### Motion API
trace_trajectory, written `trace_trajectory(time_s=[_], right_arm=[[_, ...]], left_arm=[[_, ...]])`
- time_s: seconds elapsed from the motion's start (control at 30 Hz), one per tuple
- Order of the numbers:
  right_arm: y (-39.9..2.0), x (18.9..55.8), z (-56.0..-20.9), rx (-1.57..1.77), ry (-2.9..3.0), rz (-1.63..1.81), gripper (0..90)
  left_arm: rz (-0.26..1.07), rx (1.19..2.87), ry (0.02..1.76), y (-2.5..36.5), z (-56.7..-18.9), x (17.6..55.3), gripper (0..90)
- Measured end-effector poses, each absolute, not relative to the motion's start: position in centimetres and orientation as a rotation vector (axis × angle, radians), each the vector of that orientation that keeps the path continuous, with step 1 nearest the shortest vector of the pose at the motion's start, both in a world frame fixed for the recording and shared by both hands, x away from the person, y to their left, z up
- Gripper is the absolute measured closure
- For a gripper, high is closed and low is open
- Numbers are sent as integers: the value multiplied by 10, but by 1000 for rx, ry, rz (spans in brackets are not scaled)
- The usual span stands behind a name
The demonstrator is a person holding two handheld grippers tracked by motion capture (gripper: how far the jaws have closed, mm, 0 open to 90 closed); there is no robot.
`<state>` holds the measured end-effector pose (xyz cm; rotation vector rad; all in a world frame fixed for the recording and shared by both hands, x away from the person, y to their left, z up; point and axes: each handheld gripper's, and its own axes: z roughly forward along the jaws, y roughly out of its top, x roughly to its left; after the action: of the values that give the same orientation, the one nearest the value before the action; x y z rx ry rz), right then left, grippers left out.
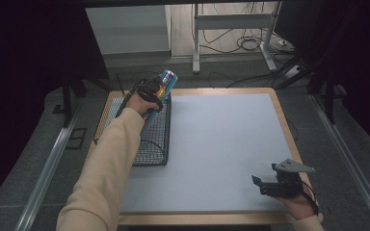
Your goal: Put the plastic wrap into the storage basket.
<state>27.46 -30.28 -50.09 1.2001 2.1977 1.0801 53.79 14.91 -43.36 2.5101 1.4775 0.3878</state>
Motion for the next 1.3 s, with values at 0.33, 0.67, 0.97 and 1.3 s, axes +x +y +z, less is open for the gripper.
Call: trace_trajectory(time_s=[0.33,0.67,0.97,1.3], right_arm=[[-303,273,-500,1199,2198,1081,107],[-306,274,-499,1221,2191,1079,107],[-304,275,-498,1223,2191,1080,107],[-302,274,-497,1220,2190,1074,107]], left_arm=[[396,2471,1449,149,-430,536,226],[430,2368,1478,159,-420,516,136],[336,2257,1358,168,-403,482,150],[278,2258,1188,149,-383,437,185]])
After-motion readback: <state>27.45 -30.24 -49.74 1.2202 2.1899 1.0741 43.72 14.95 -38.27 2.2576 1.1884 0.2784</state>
